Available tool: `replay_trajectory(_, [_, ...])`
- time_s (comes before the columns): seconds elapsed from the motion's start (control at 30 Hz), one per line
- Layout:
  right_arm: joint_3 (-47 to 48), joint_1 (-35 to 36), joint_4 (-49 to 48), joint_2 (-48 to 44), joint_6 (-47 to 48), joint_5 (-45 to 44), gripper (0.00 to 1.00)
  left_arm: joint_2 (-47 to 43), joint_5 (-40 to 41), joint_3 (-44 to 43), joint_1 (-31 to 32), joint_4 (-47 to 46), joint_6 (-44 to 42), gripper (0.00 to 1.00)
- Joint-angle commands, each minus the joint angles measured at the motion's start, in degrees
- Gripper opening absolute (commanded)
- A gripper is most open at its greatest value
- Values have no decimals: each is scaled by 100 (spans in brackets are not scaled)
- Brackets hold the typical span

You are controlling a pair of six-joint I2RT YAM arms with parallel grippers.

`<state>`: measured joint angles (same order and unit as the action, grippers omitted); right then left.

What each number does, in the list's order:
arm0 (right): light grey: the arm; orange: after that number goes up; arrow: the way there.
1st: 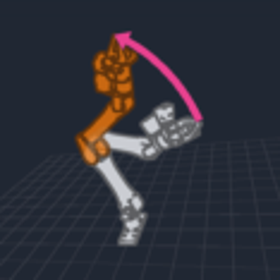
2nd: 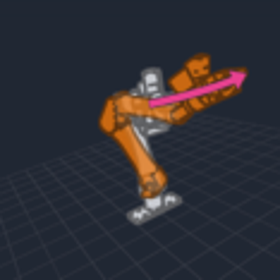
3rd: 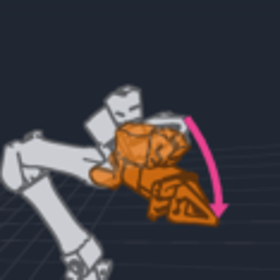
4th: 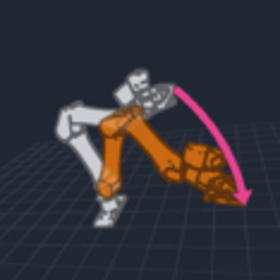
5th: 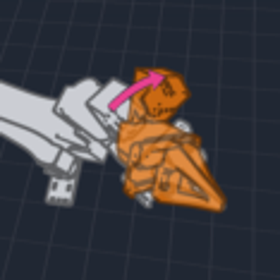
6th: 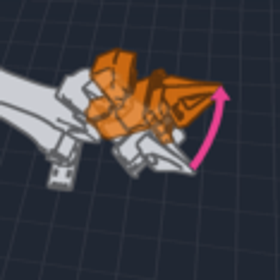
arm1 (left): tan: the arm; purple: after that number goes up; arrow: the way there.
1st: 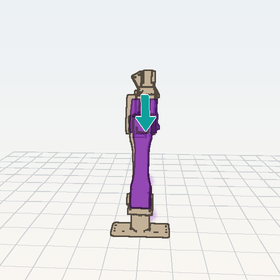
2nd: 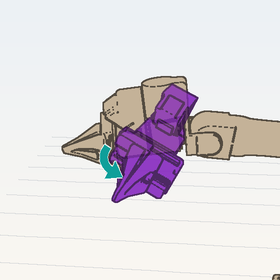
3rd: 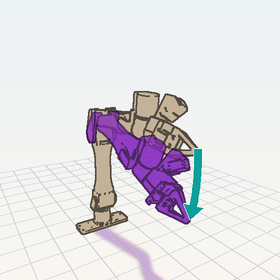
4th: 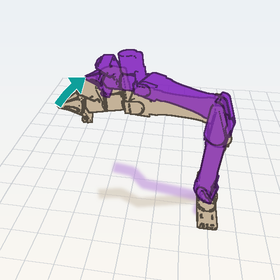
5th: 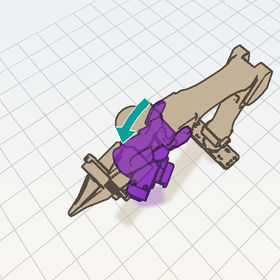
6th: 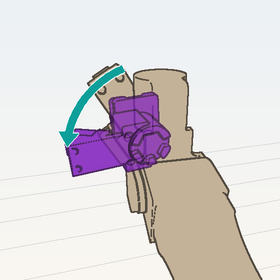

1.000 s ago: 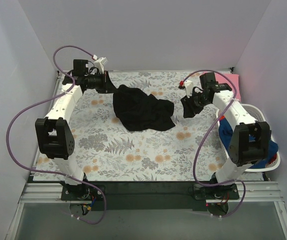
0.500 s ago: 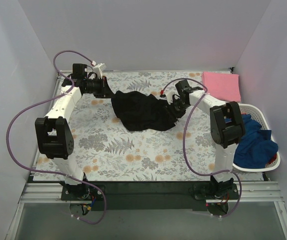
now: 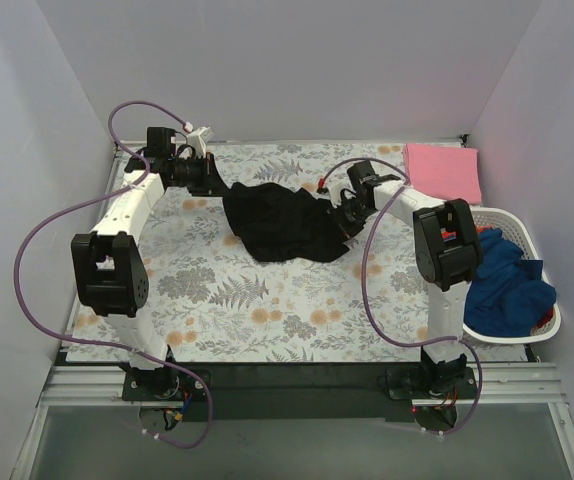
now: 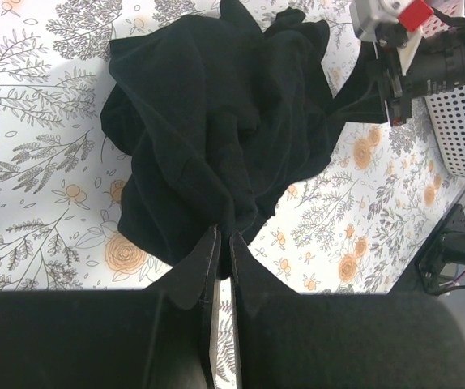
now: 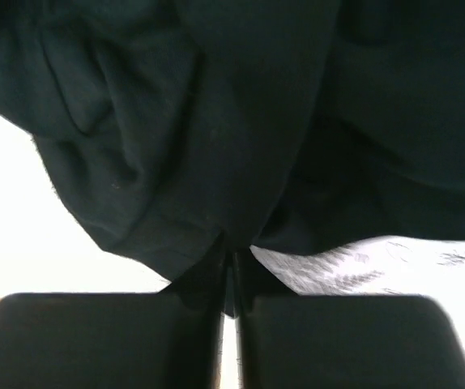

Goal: Fold and stack the t-shirts
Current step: Flatten the tshirt out

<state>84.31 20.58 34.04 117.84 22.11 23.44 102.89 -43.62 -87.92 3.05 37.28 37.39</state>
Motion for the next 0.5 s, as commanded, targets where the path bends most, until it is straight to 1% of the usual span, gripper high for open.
replay_trajectory(0.0, [147,43,111,-111,-58,451,1,11,168,-304,-76,25,23,0])
replay_trajectory(0.07, [86,-80,208,-331,91,451,1,55,230,-392,-190,69,41,0])
replay_trajectory(0.17, [94,-396,401,-937,337,310,1,82,310,-682,-296,131,41,0])
replay_trajectory(0.23, [234,-642,524,-1376,513,179,1,108,327,-989,-594,157,84,0])
replay_trajectory(0.3, [462,-818,647,-1727,645,91,1,135,345,-1322,-639,175,111,0])
replay_trajectory(0.4, [752,-950,683,-2018,838,-146,1,187,371,-1613,-683,114,155,0])
replay_trajectory(0.47, [1208,-1003,674,-2063,927,-392,1,275,528,-1982,-692,43,207,0])
